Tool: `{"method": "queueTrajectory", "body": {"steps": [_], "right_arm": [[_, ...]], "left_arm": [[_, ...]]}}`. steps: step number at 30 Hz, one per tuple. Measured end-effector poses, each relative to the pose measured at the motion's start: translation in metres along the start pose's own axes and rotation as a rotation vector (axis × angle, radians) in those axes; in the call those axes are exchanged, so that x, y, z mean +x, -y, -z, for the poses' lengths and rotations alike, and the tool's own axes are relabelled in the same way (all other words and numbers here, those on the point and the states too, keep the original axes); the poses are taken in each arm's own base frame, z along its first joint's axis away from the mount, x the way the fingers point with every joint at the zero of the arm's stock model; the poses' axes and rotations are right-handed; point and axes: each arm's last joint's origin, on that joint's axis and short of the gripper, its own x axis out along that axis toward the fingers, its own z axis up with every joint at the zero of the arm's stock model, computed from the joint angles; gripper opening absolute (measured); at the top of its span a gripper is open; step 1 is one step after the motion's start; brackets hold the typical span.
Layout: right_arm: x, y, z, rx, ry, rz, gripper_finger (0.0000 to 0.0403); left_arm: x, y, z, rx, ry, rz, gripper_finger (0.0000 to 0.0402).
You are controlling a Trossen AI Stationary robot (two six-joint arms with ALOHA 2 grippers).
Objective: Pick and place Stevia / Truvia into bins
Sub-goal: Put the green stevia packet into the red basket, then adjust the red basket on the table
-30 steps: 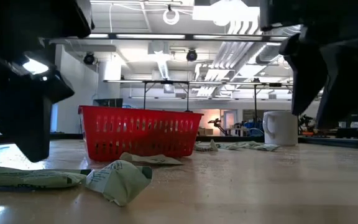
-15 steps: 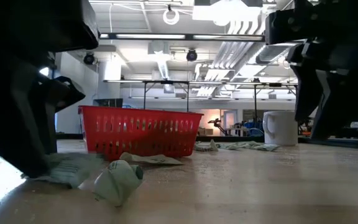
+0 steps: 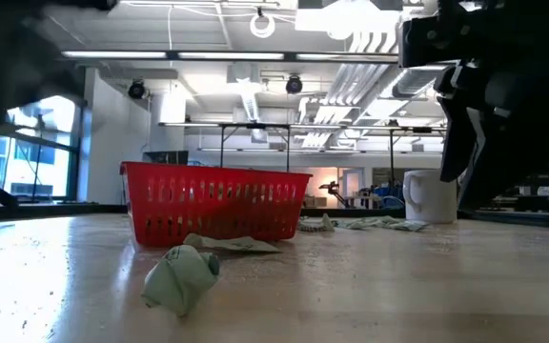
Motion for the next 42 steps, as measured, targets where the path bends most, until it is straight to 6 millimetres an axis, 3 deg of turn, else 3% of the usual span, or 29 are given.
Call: {"method": "queueTrajectory", "body": {"steps": [3, 6, 13, 19, 23, 26, 30, 36, 42], "right_arm": [[0.000, -0.002, -0.002, -0.013, 0.020, -0.023, 0.0299], [0.001, -0.004, -0.006, -0.036, 0.035, -0.055, 0.0299], [-0.003, 0.010, -0.017, -0.007, -0.010, -0.141, 0.0298], [-0.012, 0.050, -0.046, -0.013, 0.077, -0.177, 0.0288], [-0.008, 0.063, -0.069, -0.139, 0.139, -0.370, 0.0283], [0.006, 0.068, -0.074, -0.267, 0.143, -0.326, 0.0283], [0.030, 0.089, -0.085, -0.333, 0.115, -0.292, 0.0283], [0.045, 0.109, -0.089, -0.224, 0.013, -0.435, 0.0282], [0.035, 0.084, -0.085, -0.137, -0.046, -0.710, 0.0245]], "left_arm": [[-0.028, -0.017, -0.017, -0.088, 0.228, -0.144, 0.0032], [-0.038, -0.042, -0.035, -0.180, 0.344, -0.270, 0.0043], [-0.012, -0.085, -0.068, -0.216, 0.144, -0.123, 0.0051], [-0.008, -0.100, -0.076, -0.307, 0.134, -0.119, 0.0129], [-0.021, -0.097, -0.076, -0.317, 0.111, -0.012, 0.0193], [-0.032, -0.088, -0.066, -0.235, 0.036, 0.056, 0.0231], [-0.044, -0.085, -0.044, -0.169, -0.058, -0.071, 0.0258], [-0.052, -0.093, -0.032, -0.160, -0.111, -0.217, 0.0246], [-0.052, -0.103, -0.015, -0.180, -0.197, -0.266, 0.0200]]}}
